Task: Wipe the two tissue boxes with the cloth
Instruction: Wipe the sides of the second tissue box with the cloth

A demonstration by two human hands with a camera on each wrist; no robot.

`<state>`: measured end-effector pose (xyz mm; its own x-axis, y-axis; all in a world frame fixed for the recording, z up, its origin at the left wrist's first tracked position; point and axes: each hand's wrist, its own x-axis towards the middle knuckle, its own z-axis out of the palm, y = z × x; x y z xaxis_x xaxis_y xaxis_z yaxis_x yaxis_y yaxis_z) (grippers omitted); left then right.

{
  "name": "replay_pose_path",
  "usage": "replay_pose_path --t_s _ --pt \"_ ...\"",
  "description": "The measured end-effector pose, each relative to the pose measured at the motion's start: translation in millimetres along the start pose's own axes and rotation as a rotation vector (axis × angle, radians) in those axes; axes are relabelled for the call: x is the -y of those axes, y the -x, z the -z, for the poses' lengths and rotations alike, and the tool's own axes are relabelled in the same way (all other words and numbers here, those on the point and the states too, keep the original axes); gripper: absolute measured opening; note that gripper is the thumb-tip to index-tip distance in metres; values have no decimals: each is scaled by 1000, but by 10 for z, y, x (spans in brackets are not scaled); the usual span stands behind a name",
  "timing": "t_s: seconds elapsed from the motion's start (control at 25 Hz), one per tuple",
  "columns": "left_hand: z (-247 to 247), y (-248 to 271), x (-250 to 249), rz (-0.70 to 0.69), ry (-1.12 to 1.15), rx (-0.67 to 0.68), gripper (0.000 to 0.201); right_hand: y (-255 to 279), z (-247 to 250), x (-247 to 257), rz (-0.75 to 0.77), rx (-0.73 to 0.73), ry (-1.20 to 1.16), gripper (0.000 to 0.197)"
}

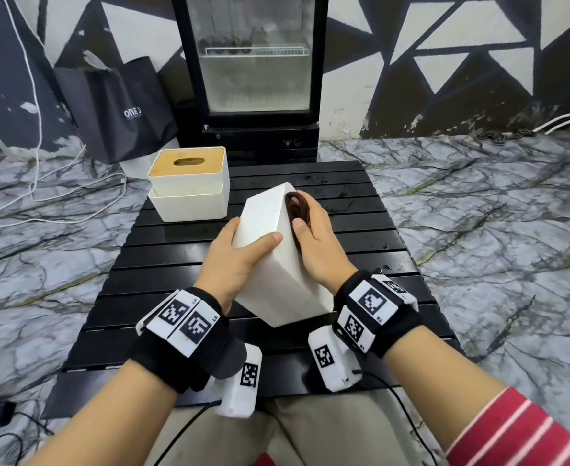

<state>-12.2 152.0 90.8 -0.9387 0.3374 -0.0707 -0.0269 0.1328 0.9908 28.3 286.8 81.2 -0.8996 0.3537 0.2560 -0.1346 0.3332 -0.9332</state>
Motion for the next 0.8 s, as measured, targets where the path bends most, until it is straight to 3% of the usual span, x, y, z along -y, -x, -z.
replay_pose_path --t_s 0.12,0.28,0.6,0.8 --pt "2 -13 14 0 -28 5 101 14 -12 -3 -47 -34 -25 43" --pt "-14 -18 13 -2 -77 8 105 -50 -37 79 0 -10 -23 43" --pt "-63 4 -3 -26 -68 -1 105 -124 80 -65 -106 -62 -24 41" --pt "-55 37 -53 -18 -55 1 104 -187 91 -109 -80 1 -35 44"
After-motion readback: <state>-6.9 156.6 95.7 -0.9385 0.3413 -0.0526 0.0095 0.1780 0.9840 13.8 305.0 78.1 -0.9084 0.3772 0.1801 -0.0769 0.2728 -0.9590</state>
